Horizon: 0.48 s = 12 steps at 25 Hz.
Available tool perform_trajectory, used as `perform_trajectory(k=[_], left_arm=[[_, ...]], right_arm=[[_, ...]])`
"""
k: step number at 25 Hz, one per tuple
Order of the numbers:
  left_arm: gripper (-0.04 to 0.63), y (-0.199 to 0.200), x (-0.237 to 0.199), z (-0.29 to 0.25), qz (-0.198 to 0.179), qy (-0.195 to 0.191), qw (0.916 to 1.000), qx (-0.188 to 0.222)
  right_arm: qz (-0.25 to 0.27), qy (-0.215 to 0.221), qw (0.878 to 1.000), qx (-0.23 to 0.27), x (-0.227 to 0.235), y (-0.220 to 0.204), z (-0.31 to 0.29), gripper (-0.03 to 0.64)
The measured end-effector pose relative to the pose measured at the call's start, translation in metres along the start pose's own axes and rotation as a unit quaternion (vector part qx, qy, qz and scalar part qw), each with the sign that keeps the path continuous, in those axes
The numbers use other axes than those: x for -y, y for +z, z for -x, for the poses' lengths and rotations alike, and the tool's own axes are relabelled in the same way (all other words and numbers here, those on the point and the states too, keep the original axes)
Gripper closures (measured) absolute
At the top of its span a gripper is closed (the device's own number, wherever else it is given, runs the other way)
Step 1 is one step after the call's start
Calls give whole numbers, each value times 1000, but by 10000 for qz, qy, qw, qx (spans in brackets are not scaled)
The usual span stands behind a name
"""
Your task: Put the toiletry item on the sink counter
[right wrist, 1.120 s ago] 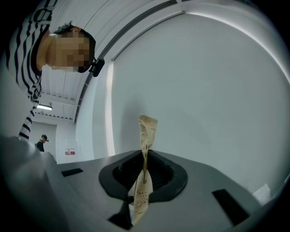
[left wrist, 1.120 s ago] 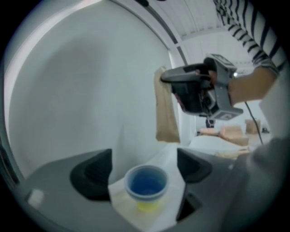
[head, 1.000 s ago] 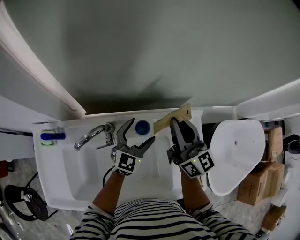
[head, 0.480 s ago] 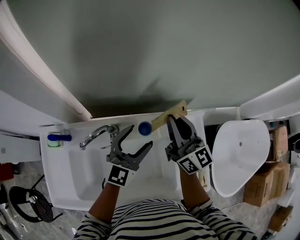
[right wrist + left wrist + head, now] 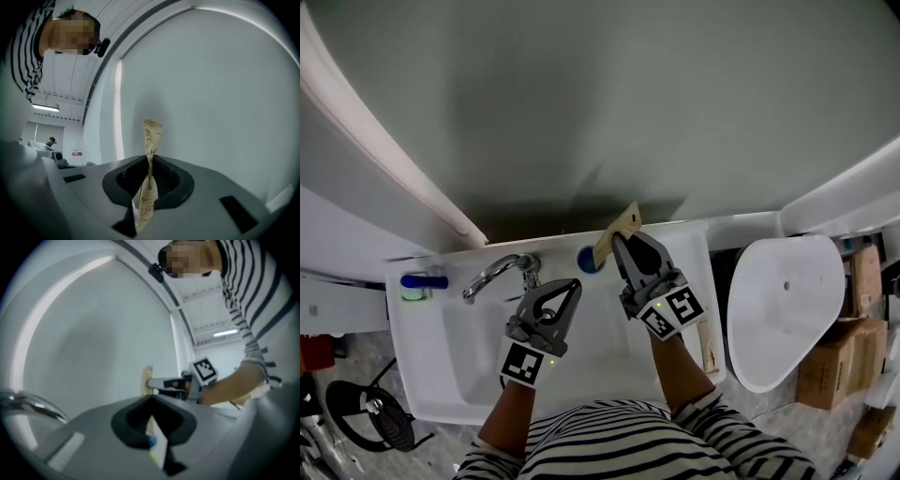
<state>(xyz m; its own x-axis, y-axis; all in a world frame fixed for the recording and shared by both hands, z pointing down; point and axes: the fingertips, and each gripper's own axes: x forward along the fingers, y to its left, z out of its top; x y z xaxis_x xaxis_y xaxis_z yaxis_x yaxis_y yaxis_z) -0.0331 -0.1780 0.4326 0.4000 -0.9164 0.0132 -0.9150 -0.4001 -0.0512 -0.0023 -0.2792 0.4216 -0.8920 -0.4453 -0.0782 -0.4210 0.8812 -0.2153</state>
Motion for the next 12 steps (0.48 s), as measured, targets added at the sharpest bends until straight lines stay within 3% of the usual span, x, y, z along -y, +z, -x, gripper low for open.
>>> perform_trajectory(k=[4,12], left_arm=[[591,-1,-6,3,496,43,9987,93],[591,-2,-9,3,537,66,9985,23]], right_arm=[[163,59,9995,-253,-4,-21,-7,583],[339,27,9975,-625,-4,-57,-14,583]])
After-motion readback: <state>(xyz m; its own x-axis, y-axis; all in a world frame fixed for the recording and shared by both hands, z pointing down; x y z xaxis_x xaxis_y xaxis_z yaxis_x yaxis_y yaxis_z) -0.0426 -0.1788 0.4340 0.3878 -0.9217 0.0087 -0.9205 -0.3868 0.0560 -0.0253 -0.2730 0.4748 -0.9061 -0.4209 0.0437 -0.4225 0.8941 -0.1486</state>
